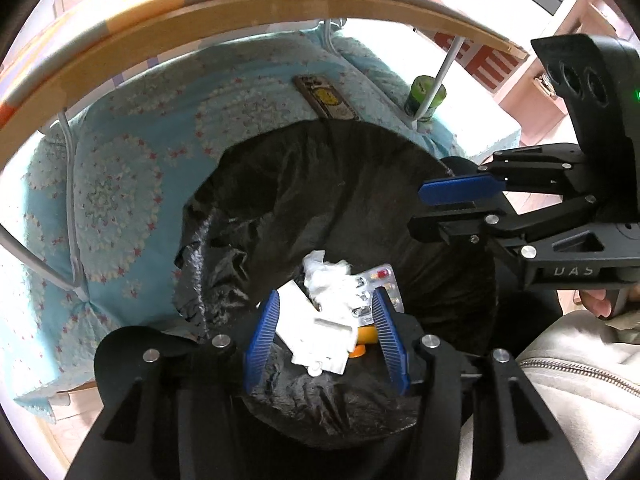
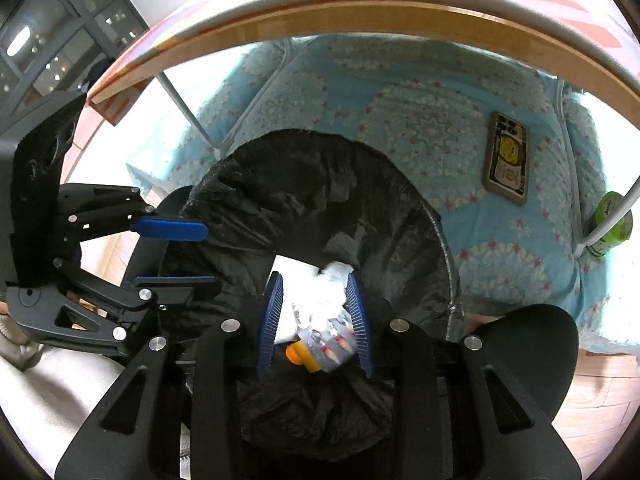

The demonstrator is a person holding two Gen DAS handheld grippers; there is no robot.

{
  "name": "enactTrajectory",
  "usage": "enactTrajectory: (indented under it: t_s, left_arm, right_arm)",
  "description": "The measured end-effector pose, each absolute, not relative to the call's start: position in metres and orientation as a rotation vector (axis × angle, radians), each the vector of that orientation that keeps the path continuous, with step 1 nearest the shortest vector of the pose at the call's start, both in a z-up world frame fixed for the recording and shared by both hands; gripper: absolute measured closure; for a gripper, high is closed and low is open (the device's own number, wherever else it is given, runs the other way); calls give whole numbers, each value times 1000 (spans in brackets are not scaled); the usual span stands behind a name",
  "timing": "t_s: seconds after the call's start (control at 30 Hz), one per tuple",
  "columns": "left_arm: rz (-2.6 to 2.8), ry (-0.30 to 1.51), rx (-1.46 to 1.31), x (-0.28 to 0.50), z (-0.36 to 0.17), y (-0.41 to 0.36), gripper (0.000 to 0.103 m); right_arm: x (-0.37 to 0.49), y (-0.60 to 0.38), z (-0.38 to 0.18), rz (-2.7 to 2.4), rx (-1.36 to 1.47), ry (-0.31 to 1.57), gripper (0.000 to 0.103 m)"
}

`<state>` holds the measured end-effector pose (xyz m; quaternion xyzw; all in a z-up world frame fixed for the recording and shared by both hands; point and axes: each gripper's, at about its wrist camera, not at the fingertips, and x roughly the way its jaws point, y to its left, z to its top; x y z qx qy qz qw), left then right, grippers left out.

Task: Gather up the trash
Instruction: 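Open both tools to drop the box and tissue into the bin, then move both tools back toward the dark strip and white card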

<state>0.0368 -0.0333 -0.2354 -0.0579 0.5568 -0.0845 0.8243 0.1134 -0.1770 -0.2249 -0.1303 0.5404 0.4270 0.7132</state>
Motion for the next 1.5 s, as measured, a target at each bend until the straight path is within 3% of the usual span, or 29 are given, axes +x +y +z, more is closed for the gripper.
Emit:
enactTrajectory:
  t_s: [1.5]
  left_arm:
    - [-124, 877, 4, 45, -92, 8, 57]
  right_arm:
    - [139, -179, -114, 989, -275, 934, 70]
